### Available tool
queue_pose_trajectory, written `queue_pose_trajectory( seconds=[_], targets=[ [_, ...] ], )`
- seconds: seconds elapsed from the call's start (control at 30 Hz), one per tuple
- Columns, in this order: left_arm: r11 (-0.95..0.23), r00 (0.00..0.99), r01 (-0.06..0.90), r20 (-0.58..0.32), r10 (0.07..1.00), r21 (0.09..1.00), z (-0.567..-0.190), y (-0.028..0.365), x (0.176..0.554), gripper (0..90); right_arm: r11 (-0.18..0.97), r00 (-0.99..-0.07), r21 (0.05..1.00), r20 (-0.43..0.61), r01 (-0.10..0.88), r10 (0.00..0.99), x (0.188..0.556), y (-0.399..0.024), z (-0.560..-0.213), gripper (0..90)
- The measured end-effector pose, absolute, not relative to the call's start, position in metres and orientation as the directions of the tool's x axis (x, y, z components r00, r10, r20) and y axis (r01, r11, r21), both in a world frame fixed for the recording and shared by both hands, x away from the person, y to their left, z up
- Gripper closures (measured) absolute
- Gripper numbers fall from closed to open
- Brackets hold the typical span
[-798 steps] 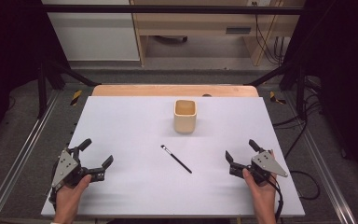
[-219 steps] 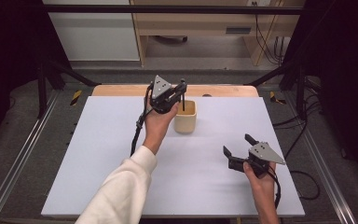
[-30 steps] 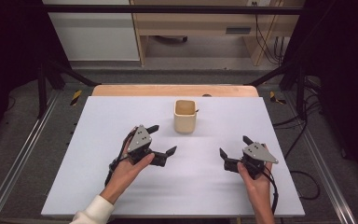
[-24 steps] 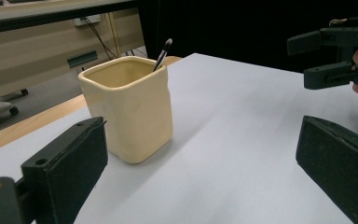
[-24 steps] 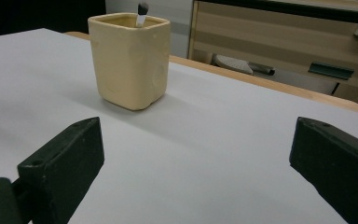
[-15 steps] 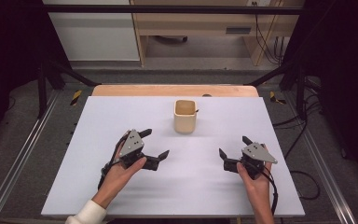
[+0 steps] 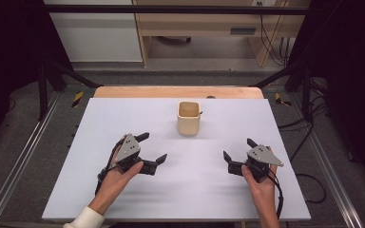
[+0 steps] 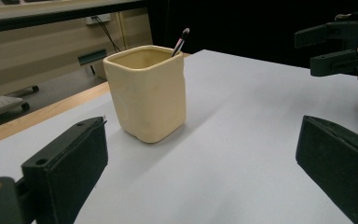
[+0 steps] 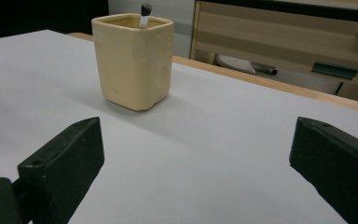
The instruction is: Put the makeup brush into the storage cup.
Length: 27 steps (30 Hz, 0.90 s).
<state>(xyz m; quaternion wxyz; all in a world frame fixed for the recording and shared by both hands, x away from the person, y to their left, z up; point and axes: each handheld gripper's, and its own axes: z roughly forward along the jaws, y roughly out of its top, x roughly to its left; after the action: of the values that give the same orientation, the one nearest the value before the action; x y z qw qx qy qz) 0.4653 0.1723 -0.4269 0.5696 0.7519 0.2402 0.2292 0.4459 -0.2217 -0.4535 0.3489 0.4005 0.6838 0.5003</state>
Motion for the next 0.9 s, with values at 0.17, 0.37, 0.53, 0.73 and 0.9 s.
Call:
queue_pose_trajectory(
  seconds=[0.17,0.37,0.53,0.73,0.9],
  targets=[
    [-0.220,0.772,0.092,0.070,0.632,0.971,-0.427,0.180,0.461,2.2,0.170,-0.443,0.965,-0.065,0.201,0.894,0.446,-0.220,-0.454,3.4],
    [-0.222,0.759,0.081,0.084,0.646,0.972,-0.429,0.197,0.454,2.2,0.183,-0.459,0.963,-0.074,0.197,0.885,0.447,-0.214,-0.453,4.2],
    [-0.212,0.739,0.079,0.086,0.668,0.974,-0.429,0.217,0.448,2.2,0.213,-0.458,0.960,-0.109,0.182,0.882,0.447,-0.209,-0.450,4.8],
    [-0.210,0.714,0.075,0.095,0.693,0.975,-0.429,0.242,0.443,2.1,0.222,-0.463,0.958,-0.116,0.181,0.879,0.444,-0.212,-0.444,5.1],
    [-0.206,0.693,0.066,0.104,0.714,0.976,-0.429,0.261,0.437,2.2,0.231,-0.463,0.958,-0.130,0.169,0.877,0.440,-0.216,-0.441,5.3]
  ],
)
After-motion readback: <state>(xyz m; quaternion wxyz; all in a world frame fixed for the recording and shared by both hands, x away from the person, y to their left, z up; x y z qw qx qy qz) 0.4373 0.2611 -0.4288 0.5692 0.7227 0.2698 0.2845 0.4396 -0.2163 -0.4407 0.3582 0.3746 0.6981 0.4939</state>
